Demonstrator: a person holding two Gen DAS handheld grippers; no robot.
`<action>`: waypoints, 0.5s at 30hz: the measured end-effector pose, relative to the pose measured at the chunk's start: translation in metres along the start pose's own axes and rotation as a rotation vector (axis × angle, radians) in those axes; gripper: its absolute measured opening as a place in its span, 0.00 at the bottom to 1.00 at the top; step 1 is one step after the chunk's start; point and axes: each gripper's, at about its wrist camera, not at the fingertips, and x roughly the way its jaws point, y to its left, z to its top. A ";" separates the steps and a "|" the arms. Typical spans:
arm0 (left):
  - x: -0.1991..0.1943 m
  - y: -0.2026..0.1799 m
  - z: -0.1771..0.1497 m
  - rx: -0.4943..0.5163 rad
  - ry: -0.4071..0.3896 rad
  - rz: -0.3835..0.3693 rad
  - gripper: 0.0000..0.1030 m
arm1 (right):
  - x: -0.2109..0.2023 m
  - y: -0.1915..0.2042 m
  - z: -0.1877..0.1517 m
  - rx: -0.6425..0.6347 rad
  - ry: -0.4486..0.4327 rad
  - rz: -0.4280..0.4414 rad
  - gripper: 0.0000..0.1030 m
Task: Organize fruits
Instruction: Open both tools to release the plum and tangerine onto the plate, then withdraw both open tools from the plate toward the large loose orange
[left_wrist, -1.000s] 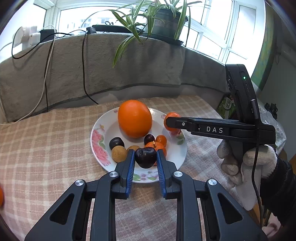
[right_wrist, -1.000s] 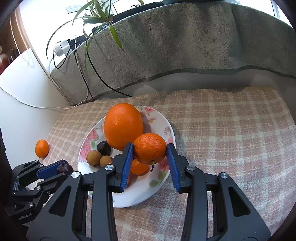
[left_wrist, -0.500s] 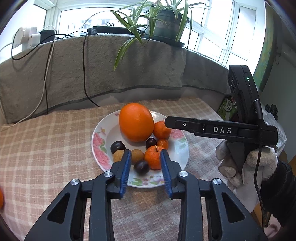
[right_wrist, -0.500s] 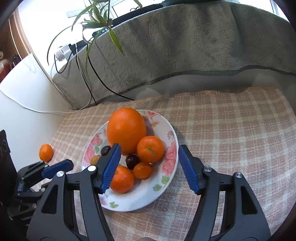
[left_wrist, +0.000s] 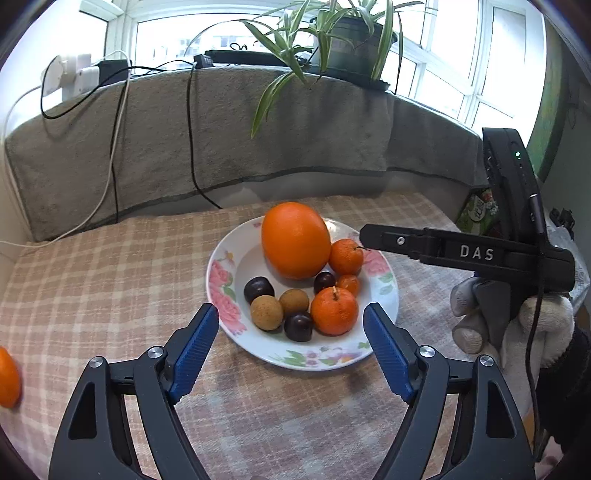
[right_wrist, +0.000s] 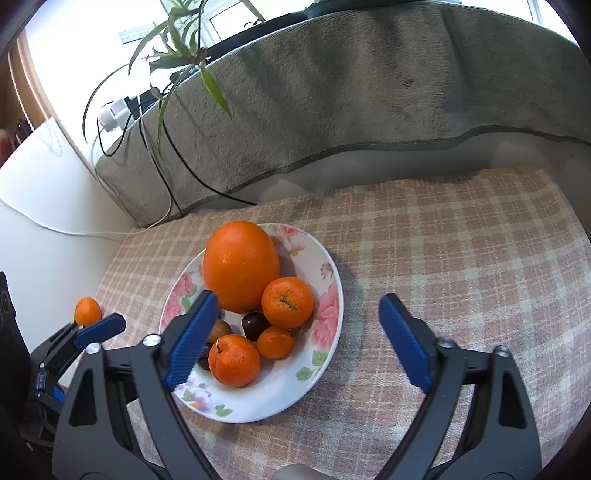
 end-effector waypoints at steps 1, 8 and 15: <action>0.000 0.000 0.000 -0.002 0.002 0.003 0.79 | -0.001 0.000 0.000 -0.001 0.000 -0.001 0.89; -0.009 0.001 -0.001 -0.004 -0.004 0.017 0.79 | -0.007 0.008 -0.001 -0.017 -0.006 -0.003 0.89; -0.018 0.002 -0.003 -0.010 -0.020 0.026 0.79 | -0.011 0.018 -0.004 -0.040 -0.012 -0.018 0.89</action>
